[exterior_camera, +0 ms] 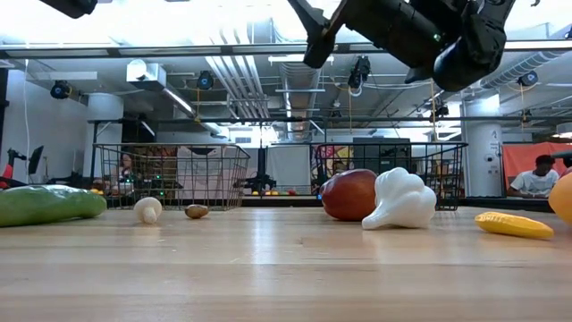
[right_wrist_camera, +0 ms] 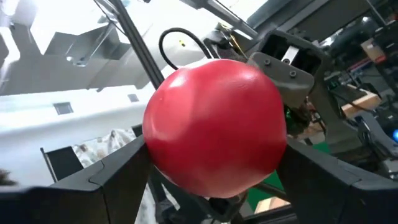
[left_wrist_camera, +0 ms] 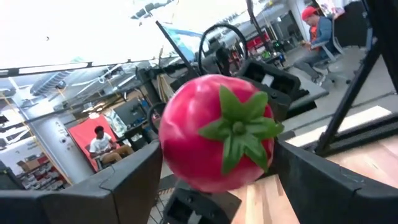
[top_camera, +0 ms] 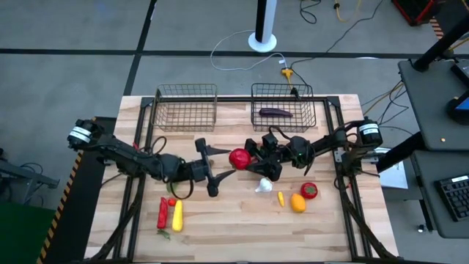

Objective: Sort produce into baskets
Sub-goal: Put the middle tomato into the left wire basket

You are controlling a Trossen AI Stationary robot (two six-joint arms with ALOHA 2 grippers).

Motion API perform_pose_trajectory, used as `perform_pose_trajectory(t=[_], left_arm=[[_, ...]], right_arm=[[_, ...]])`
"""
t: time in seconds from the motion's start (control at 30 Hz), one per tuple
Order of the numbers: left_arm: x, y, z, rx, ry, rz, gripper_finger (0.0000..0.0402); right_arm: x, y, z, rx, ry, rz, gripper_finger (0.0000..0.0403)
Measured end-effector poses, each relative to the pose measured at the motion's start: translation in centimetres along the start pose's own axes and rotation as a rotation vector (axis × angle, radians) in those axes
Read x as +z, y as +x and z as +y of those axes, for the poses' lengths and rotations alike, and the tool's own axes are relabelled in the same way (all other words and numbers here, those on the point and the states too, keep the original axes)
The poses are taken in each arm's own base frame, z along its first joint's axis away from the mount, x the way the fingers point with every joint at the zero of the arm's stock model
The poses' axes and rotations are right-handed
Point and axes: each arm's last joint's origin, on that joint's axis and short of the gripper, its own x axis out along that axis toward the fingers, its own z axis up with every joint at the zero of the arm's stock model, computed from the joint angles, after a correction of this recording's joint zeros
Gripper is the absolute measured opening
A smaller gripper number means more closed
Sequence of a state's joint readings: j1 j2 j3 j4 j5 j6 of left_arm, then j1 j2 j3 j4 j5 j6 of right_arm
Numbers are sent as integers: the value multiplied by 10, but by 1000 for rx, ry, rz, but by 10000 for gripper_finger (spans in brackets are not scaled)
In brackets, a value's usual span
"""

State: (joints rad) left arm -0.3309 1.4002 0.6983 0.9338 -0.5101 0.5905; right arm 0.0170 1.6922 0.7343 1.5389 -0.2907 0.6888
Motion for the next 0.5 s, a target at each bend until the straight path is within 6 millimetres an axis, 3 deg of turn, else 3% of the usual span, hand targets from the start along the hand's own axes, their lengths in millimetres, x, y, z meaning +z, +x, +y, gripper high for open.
perform_pose_trajectory(t=[0.5], left_arm=[[-2, 5, -2, -19, 24, -33, 289]], right_arm=[[-1, 3, -1, 2, 4, 5, 309]])
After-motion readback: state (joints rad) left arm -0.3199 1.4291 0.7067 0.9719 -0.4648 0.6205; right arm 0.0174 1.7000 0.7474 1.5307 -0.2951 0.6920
